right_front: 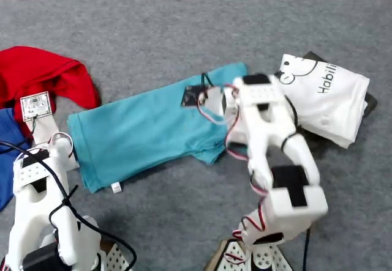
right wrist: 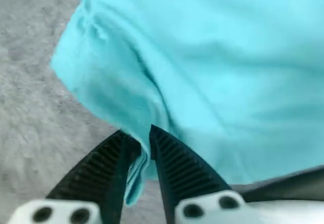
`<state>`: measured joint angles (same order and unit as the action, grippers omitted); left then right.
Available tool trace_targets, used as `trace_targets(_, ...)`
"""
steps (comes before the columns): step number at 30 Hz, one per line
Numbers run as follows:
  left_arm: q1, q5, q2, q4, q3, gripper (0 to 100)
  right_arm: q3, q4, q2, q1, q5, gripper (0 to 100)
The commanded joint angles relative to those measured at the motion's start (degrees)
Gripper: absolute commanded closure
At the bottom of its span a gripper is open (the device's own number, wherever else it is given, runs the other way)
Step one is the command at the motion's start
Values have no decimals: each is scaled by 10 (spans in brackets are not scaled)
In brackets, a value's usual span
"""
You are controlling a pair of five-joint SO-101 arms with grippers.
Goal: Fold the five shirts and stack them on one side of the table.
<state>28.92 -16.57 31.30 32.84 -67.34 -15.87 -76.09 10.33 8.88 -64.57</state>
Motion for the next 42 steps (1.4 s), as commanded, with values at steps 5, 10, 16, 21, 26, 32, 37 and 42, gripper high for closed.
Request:
trace_targets(5, 2, 2, 14, -9, 0, 981, 346, -147, 169, 9, 5, 995)
trace_targets(10, 2, 2, 13, -9, 0, 981, 575, -239, 289, 36, 4, 995)
trace_targets(16, 2, 2, 13, -9, 0, 981, 735, -261, 406, 65, -7, 995)
trace_targets(21, 2, 1, 13, -9, 0, 981, 775, -260, 436, 69, -24, 991)
trace_targets(26, 2, 1, 13, -9, 0, 980, 817, -261, 435, 65, -21, 801)
trace_targets(32, 2, 1, 13, -9, 0, 980, 815, -263, 415, 58, -15, 669)
trace_targets(37, 2, 1, 13, -10, 0, 980, 748, -263, 342, 33, 20, 822)
trace_targets(42, 2, 1, 13, -10, 0, 980, 601, -262, 246, 0, 55, 973)
